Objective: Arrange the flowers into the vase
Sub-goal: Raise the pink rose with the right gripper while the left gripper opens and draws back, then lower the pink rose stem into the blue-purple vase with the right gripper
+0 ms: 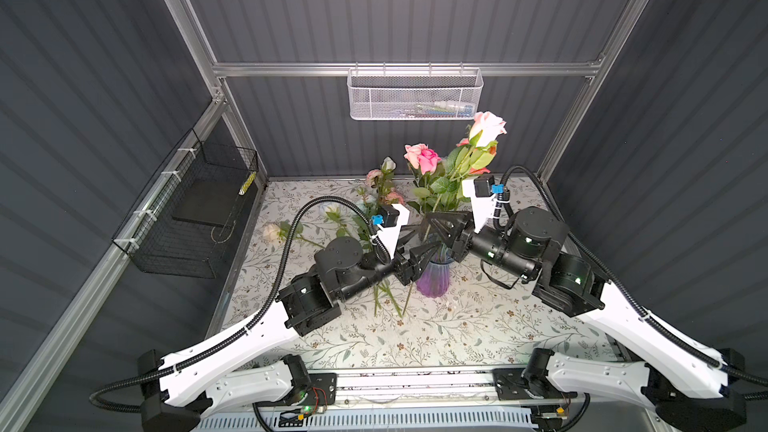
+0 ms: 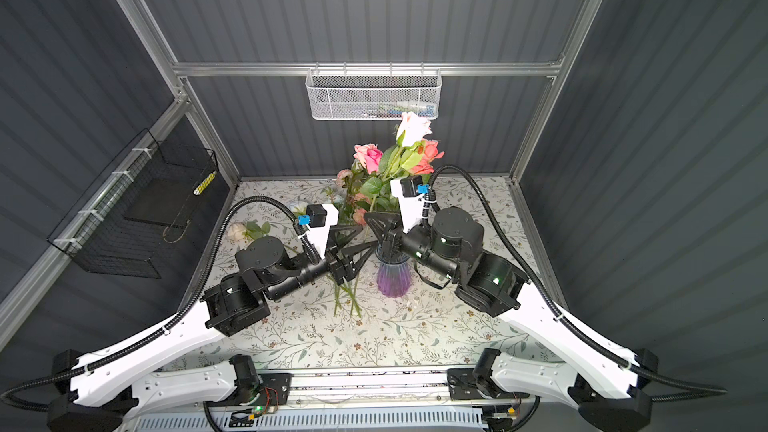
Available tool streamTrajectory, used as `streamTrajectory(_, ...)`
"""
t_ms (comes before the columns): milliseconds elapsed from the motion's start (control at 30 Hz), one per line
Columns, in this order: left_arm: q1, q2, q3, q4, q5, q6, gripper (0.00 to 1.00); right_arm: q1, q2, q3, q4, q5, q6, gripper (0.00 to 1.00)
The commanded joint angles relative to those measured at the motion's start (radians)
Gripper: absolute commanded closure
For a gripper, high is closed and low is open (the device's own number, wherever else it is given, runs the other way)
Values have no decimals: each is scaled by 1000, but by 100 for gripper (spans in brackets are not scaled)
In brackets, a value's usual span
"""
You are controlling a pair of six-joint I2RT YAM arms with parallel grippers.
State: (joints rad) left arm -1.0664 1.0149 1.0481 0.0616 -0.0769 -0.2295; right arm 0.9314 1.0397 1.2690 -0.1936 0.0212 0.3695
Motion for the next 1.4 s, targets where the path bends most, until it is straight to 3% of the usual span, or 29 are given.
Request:
streamTrajectory(0,-5,-76,-3,-8,-71,39,21,4,-17,49,-14,80,-64,93)
streamTrajectory(133,-4,-199,-65,-35,-182,57,11,4,-56,69,-32,222,-164,92)
streamTrajectory(267,-4,-282,-107,-64,-285,58,8,4,-68,110,-29,380,-296,92)
streamTrajectory(400,-3,-300,-109,-82,-300,64,7,1,-44,159,-9,482,-405,92)
streamTrajectory(600,-3,-304,-110,-105,-308,70,7,-3,17,196,38,545,-511,91)
streamTrajectory(867,-4,-332,-147,-114,-332,68,7,-16,126,155,52,526,-493,90)
streamTrajectory(1133,-4,-332,-162,-135,-357,69,7,-17,132,9,41,521,-346,86)
streamTrajectory(1200,-3,-329,-164,-141,-362,68,7,-17,140,-14,19,521,-325,81)
streamTrajectory(1267,-3,-325,-164,-146,-365,71,7,-14,146,-23,-18,517,-312,69)
streamTrajectory(1367,-4,-322,-171,-144,-370,71,7,-5,126,-41,-46,524,-288,62)
